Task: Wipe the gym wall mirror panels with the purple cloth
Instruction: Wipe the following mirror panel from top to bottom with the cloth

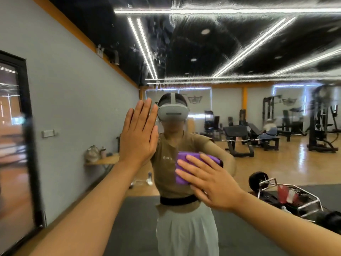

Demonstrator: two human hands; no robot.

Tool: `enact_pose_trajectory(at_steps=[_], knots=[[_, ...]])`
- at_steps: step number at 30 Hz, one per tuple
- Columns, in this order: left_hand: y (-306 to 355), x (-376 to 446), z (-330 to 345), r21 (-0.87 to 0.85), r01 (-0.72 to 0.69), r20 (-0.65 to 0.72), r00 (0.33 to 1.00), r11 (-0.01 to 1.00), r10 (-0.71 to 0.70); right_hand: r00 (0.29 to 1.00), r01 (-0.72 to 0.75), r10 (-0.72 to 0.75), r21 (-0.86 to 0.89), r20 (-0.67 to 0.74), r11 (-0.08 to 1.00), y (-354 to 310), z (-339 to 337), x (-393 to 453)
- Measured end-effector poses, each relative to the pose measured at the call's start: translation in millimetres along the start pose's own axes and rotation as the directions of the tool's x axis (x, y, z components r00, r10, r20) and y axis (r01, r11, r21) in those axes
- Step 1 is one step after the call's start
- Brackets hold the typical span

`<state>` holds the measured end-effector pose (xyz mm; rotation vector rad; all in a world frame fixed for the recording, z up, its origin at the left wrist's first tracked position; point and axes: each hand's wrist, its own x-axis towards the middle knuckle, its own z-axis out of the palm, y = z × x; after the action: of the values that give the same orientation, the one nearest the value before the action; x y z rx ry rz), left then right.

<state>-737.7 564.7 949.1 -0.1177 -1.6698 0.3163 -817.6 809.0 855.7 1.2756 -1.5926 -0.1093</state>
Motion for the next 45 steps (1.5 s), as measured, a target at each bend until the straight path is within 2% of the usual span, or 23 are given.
enact_pose_trajectory(at_steps=[3, 7, 9, 11, 14, 17, 22, 27, 30, 32, 34, 37, 41, 45], knots=[[-1, 0, -1, -0.003, 0.0, 0.004, 1.0, 1.0, 0.0, 0.995, 0.074, -0.071, -0.046, 0.066, 0.996, -13, 15, -29], [0, -1, -1, -0.01, 0.011, 0.015, 1.0, 1.0, -0.011, 0.987, 0.148, -0.143, -0.086, 0.071, 0.985, 7, 8, -16], [-1, -2, -1, -0.019, 0.012, 0.022, 1.0, 1.0, -0.012, 0.998, 0.056, -0.055, -0.077, 0.008, 0.995, 24, -4, 9], [0, -2, 0, -0.021, 0.01, 0.029, 1.0, 1.0, -0.009, 0.988, -0.117, 0.109, -0.064, -0.109, 0.991, 49, -22, 48], [-1, -2, -1, -0.017, 0.015, 0.034, 0.999, 1.0, -0.014, 0.923, -0.335, 0.327, -0.004, -0.203, 0.942, 86, -56, 106], [-1, -2, -1, -0.01, 0.016, 0.035, 0.999, 1.0, -0.015, 0.851, -0.46, 0.466, 0.084, -0.242, 0.884, 98, -70, 134], [-1, -2, -1, -0.007, 0.013, 0.022, 1.0, 1.0, -0.013, 0.821, -0.502, 0.524, 0.151, -0.227, 0.852, 39, -37, 101], [0, -1, -1, -0.011, 0.011, 0.02, 1.0, 1.0, -0.011, 0.859, -0.489, 0.5, 0.112, -0.112, 0.865, -43, 7, 31], [0, -1, -2, 0.0, 0.017, 0.029, 0.999, 1.0, -0.017, 0.887, -0.451, 0.457, 0.09, -0.069, 0.888, -55, 13, 9], [0, 0, -2, 0.001, 0.017, 0.03, 0.999, 1.0, -0.017, 0.912, -0.402, 0.405, 0.068, -0.055, 0.913, -41, 9, 12], [0, -1, -1, 0.002, 0.013, 0.031, 0.999, 1.0, -0.013, 0.903, -0.415, 0.422, 0.09, -0.079, 0.905, -13, -4, 33], [0, -1, -1, 0.006, 0.017, 0.035, 0.999, 1.0, -0.017, 0.839, -0.504, 0.525, 0.159, -0.146, 0.849, 48, -41, 85], [-1, -1, -1, -0.006, 0.03, 0.039, 0.999, 1.0, -0.029, 0.756, -0.615, 0.64, 0.188, -0.136, 0.766, 113, -93, 142], [1, 0, -3, -0.006, 0.035, 0.043, 0.998, 0.999, -0.035, 0.716, -0.641, 0.673, 0.209, -0.185, 0.739, 111, -89, 149]])
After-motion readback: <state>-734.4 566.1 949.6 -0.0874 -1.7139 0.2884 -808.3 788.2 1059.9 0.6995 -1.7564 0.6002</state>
